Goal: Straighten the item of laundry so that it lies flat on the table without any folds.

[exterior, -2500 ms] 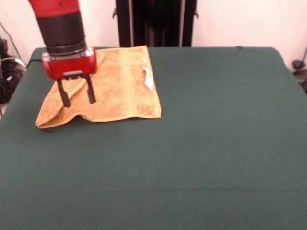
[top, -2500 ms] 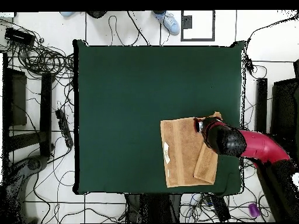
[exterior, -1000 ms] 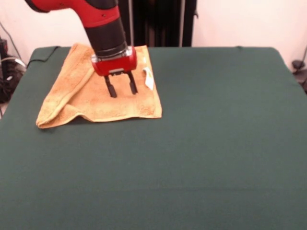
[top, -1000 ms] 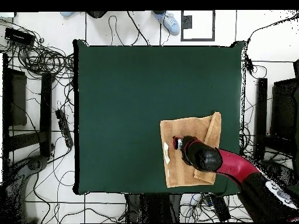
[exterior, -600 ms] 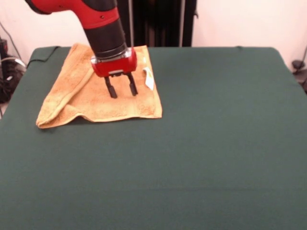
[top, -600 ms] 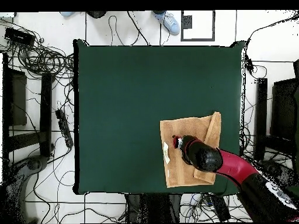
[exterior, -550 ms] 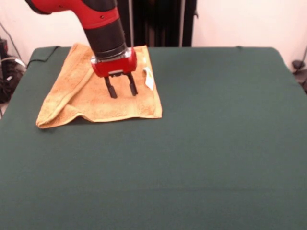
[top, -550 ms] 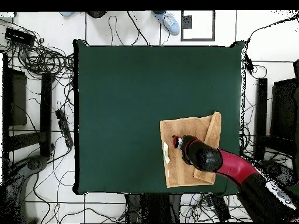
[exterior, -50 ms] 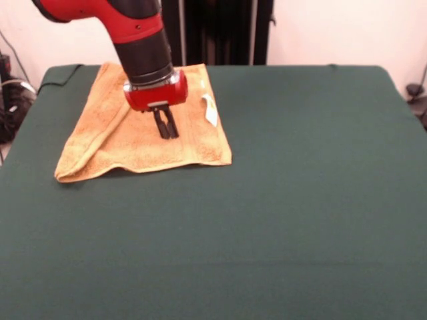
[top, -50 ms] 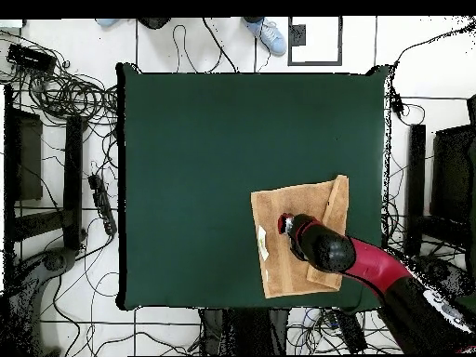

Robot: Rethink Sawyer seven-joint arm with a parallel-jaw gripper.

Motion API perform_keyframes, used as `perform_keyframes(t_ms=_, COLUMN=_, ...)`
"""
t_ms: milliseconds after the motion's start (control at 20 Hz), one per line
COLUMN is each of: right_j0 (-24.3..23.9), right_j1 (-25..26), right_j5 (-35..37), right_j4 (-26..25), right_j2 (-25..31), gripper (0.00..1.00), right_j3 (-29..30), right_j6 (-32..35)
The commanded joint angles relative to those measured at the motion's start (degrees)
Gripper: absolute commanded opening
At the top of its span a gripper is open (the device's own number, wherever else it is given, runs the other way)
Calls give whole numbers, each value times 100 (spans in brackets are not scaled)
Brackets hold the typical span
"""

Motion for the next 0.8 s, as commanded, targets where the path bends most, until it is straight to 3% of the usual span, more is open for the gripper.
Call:
perform_keyframes(t_ms=50, right_j0=470, right_j1=1051, right_j5=-820, right_j4=214, right_j2=507, gripper=0, right_j3=-427, right_j6=1079)
perform_keyframes(t_ms=450, right_j0=487, right_j1=1069, right_j5=-678, right_j4=270, right_j2=494, gripper=0, right_j3=-439, right_j6=1056)
perform_keyframes(t_ms=800, right_j0=138, right_j1=1589, right_j5=-552, right_j4=264, right_j2=1048, gripper=0, right_j3=-507, right_j6=773)
